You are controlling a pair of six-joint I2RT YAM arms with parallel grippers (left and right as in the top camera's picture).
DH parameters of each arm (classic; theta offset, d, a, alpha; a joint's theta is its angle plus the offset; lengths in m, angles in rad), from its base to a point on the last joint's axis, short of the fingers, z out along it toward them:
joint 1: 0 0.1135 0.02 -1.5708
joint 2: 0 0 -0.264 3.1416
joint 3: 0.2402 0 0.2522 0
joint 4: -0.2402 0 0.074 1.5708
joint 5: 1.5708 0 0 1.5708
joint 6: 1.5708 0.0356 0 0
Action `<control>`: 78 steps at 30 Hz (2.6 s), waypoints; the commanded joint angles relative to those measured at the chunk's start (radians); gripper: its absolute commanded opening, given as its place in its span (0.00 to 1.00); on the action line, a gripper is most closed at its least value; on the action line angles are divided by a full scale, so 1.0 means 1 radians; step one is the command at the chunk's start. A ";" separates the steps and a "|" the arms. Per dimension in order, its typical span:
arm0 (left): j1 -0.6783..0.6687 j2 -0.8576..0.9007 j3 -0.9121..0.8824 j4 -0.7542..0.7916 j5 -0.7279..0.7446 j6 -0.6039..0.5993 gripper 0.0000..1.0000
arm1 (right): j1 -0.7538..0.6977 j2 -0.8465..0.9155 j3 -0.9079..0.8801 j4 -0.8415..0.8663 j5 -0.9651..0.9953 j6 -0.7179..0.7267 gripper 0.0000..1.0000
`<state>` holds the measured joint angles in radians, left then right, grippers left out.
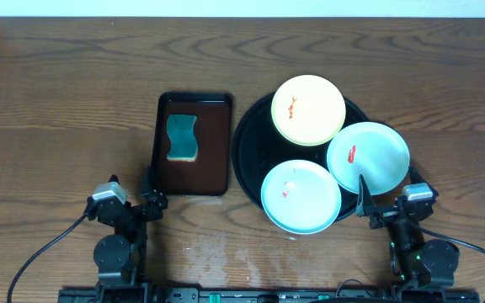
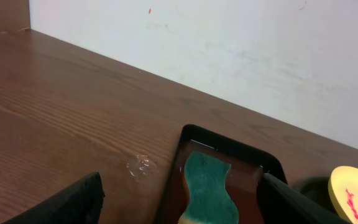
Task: Clean dirty plates on tray and stack at the side
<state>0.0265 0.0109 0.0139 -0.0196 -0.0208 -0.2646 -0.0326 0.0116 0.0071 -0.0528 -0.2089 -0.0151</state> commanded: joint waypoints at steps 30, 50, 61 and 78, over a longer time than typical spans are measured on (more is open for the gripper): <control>0.005 -0.007 -0.010 -0.051 -0.009 0.010 0.80 | 0.008 -0.005 -0.002 -0.004 0.002 -0.001 0.99; 0.005 -0.007 -0.010 -0.051 0.023 0.008 0.80 | 0.008 -0.005 -0.002 -0.004 -0.025 0.187 0.99; 0.005 0.058 0.272 -0.304 0.227 -0.061 0.80 | 0.007 0.045 0.290 -0.216 -0.137 0.223 0.99; 0.004 1.038 1.279 -1.032 0.381 0.131 0.99 | 0.008 0.988 1.147 -0.870 -0.140 0.059 0.99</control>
<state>0.0265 0.9157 1.1866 -1.0275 0.2871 -0.1696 -0.0326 0.8482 1.0138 -0.8497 -0.3443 0.0879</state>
